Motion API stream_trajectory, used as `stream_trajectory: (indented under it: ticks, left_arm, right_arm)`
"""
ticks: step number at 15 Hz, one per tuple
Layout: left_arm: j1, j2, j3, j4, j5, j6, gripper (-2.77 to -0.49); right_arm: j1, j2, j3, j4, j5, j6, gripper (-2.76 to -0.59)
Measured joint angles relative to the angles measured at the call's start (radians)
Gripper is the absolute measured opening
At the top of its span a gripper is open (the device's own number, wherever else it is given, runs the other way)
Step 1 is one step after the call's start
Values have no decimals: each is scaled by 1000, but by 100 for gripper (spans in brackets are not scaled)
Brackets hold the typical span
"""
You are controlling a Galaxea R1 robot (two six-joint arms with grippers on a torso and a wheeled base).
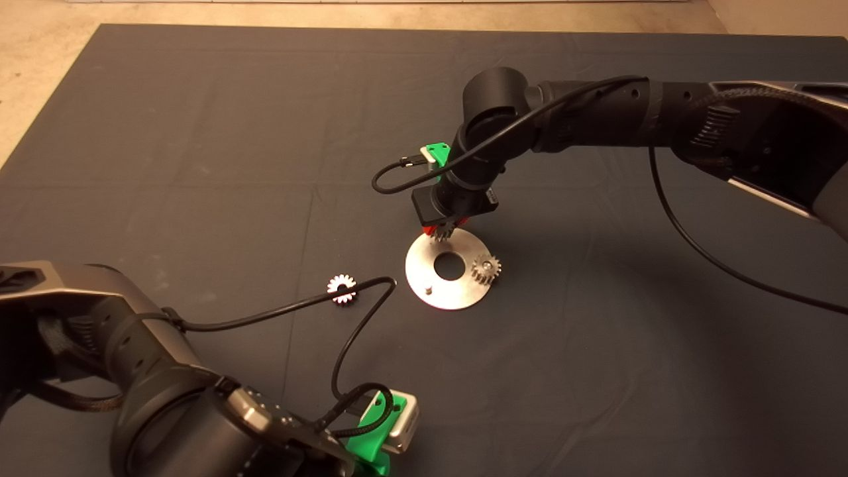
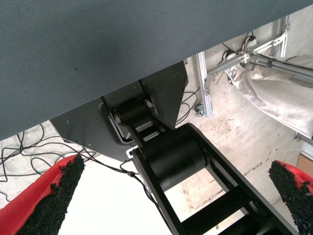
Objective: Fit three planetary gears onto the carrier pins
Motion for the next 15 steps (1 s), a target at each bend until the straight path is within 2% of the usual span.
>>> stream_trajectory:
  ticks: [7, 15]
  left_arm:
    - [0, 0, 0, 0, 0, 0, -50]
    - [0, 0, 0, 0, 0, 0, -50]
  right_arm:
    - [0, 0, 0, 0, -1, 0, -237]
    - [1, 2, 0, 0, -3, 0, -220]
